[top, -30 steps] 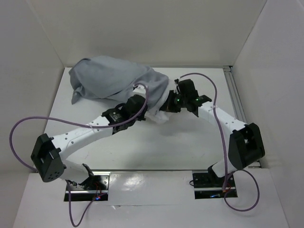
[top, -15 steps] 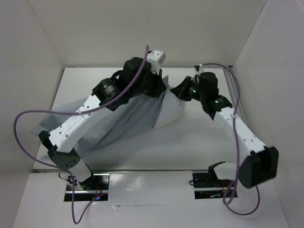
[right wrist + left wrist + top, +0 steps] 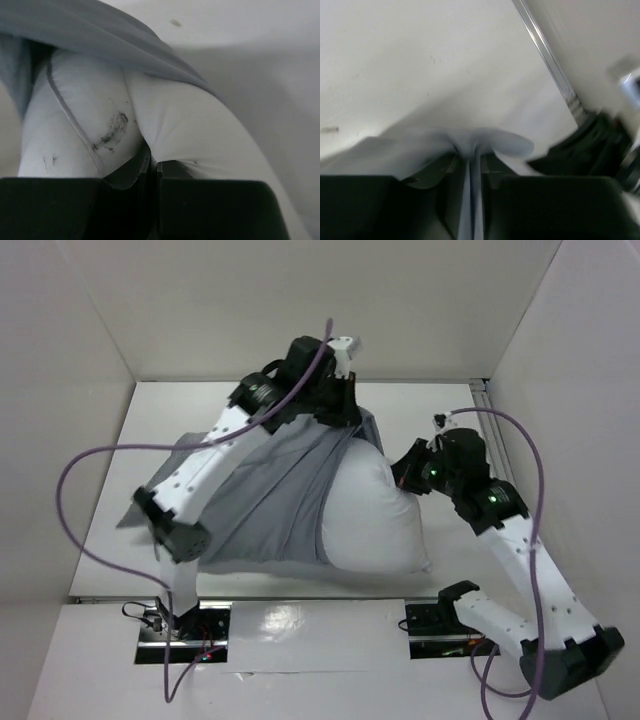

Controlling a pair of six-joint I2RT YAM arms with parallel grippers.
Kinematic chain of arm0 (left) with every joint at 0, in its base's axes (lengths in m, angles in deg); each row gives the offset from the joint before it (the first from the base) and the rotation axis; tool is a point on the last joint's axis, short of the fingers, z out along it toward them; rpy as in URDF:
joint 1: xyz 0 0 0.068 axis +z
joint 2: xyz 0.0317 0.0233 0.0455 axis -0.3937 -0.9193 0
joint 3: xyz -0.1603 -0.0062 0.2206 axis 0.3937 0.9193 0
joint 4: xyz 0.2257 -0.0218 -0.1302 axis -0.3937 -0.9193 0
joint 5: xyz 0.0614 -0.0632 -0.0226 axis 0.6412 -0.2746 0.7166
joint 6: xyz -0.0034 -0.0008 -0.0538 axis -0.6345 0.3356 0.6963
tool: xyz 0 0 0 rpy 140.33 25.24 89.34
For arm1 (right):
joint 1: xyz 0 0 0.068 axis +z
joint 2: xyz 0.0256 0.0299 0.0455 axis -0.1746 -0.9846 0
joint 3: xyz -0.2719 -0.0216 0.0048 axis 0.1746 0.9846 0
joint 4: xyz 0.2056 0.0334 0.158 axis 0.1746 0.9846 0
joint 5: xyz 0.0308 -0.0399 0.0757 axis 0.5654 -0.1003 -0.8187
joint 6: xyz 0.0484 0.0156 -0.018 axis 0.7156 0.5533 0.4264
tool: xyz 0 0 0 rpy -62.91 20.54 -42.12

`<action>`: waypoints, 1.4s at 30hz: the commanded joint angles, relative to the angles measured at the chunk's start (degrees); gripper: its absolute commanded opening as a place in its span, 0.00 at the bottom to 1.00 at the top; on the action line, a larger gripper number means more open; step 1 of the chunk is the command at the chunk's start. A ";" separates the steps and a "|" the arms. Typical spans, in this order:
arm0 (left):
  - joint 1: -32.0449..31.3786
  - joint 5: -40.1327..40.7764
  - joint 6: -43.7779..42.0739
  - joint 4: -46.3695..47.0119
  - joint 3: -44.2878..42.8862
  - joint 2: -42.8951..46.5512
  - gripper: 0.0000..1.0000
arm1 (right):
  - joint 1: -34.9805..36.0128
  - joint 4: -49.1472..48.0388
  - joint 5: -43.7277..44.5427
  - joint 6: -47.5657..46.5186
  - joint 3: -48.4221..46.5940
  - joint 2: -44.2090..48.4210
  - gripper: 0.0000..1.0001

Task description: Put the pillow into the pillowcase

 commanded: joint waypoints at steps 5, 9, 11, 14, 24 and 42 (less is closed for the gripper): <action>4.44 4.85 -3.43 2.64 -6.18 -3.77 0.79 | -7.27 -6.52 3.33 -4.38 2.37 -17.74 0.77; 2.17 16.46 -2.22 0.66 7.85 9.34 0.66 | -14.65 -7.07 2.44 -5.60 -0.54 -20.04 0.96; 0.41 22.51 -0.72 -2.06 14.77 13.56 0.54 | -16.59 -5.58 3.67 -6.56 -0.55 -17.67 0.98; -2.58 27.98 4.80 -8.74 23.04 15.77 0.53 | -18.01 -4.79 2.01 -9.20 0.15 -13.11 0.98; -13.57 37.14 20.46 -13.59 47.93 30.10 0.74 | -18.01 3.90 -10.30 -13.42 11.13 3.06 0.98; -12.34 31.35 17.06 -9.55 47.53 27.74 0.00 | 11.05 -22.25 -9.71 -0.17 24.51 -1.56 0.60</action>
